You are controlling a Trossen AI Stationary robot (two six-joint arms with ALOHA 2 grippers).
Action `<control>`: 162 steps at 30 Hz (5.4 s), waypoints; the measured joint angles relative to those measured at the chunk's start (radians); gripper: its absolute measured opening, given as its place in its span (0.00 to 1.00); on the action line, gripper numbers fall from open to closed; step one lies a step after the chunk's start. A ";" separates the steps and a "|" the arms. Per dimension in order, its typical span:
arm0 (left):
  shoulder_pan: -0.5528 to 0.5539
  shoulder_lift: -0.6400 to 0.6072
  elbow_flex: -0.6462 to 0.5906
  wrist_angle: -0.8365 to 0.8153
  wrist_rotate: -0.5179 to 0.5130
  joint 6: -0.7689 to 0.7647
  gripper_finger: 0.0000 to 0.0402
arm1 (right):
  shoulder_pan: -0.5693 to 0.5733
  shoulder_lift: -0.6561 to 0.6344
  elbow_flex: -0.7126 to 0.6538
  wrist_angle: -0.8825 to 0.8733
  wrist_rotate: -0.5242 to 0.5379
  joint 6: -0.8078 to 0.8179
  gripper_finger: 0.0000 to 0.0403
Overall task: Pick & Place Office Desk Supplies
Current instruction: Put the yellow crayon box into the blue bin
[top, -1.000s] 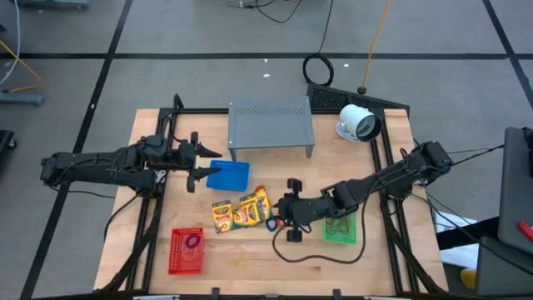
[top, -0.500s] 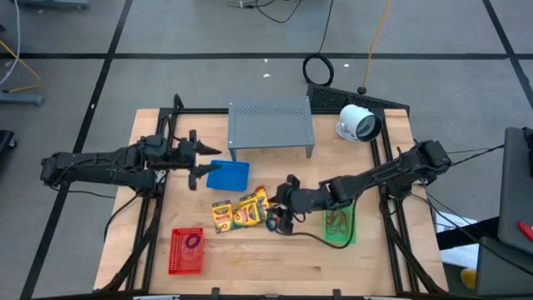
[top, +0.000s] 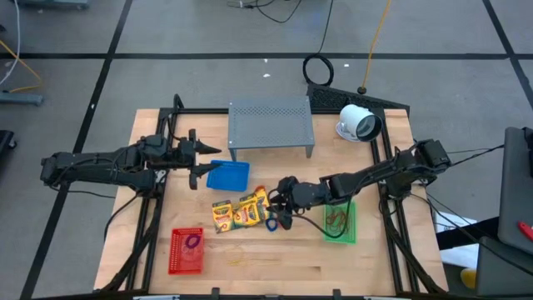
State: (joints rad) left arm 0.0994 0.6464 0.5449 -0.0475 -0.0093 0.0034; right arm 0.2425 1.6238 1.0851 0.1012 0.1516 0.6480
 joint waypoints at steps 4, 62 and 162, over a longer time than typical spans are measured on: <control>0.000 0.000 0.000 0.000 0.000 0.003 0.53 | -0.007 0.000 0.000 -0.007 0.000 0.036 0.32; 0.000 -0.105 0.001 -0.109 0.061 0.036 0.53 | -0.159 0.212 -0.001 0.074 -0.314 0.493 0.29; 0.000 -0.105 0.000 -0.120 0.063 0.006 0.53 | -0.140 0.112 -0.001 0.213 -0.229 0.321 0.00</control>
State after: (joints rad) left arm 0.0994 0.5419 0.5449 -0.1671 0.0540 0.0095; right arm 0.1020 1.7360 1.0843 0.3139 -0.0773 0.9694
